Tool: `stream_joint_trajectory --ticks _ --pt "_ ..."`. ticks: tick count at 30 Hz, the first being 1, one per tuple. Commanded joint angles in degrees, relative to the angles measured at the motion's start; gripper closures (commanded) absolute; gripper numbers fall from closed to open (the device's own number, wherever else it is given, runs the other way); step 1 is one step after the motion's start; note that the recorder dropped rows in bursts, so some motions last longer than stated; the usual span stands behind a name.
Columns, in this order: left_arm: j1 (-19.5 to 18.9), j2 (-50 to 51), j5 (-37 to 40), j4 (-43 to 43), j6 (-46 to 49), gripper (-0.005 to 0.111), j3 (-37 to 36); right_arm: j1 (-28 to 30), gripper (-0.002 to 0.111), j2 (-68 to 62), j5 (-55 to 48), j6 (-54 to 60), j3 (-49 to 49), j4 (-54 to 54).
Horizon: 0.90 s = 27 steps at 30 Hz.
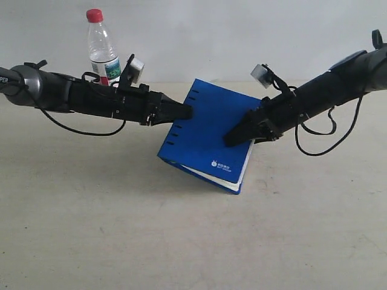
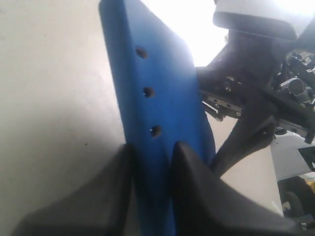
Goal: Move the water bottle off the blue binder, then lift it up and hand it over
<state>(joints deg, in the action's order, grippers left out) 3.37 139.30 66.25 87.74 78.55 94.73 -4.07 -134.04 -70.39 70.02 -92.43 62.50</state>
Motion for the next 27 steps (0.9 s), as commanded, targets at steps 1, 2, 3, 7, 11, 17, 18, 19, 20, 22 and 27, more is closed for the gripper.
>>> stream_joint_trajectory --ticks 1,2,3,7,11,17,18,19,20,22,27 --pt "0.4 -0.7 2.7 -3.7 0.1 0.102 0.2 0.4 0.046 0.9 5.1 1.0 -0.2 -2.2" --pt "0.4 -0.7 1.8 -4.6 -0.4 0.102 0.2 0.7 0.046 1.3 5.3 1.1 -0.3 -3.1" --pt "0.4 -0.7 1.1 -5.7 -1.0 0.102 0.2 1.2 0.046 2.1 5.8 1.1 -0.3 -4.7" --pt "0.2 -0.7 0.8 -7.8 -1.1 0.102 0.2 4.7 0.046 6.5 9.1 -1.5 -0.3 -12.6" --pt "0.2 -0.7 1.2 -7.8 -1.1 0.102 0.2 9.9 0.046 9.9 11.7 -5.8 -0.3 -11.4" --pt "0.2 -0.7 2.6 -7.8 -1.0 0.102 0.2 12.1 0.046 9.6 10.6 -8.6 -0.2 -8.9" --pt "0.2 -0.7 2.8 -7.8 -1.0 0.102 0.2 11.8 0.046 9.0 9.9 -8.6 -0.2 -7.8" --pt "0.2 -0.7 2.8 -7.8 -1.0 0.102 0.2 11.5 0.046 8.3 9.2 -8.6 -0.2 -6.8" --pt "0.2 -0.7 2.8 -7.8 -1.0 0.102 0.2 11.4 0.046 7.5 8.5 -8.4 -0.2 -5.5" --pt "0.2 -0.7 2.8 -7.8 -1.0 0.102 0.2 10.9 0.046 6.1 6.8 -8.1 -0.2 -3.7" --pt "0.2 -0.7 2.8 -7.8 -1.0 0.102 0.2 10.1 0.047 2.6 3.8 -7.0 -0.2 -3.0"
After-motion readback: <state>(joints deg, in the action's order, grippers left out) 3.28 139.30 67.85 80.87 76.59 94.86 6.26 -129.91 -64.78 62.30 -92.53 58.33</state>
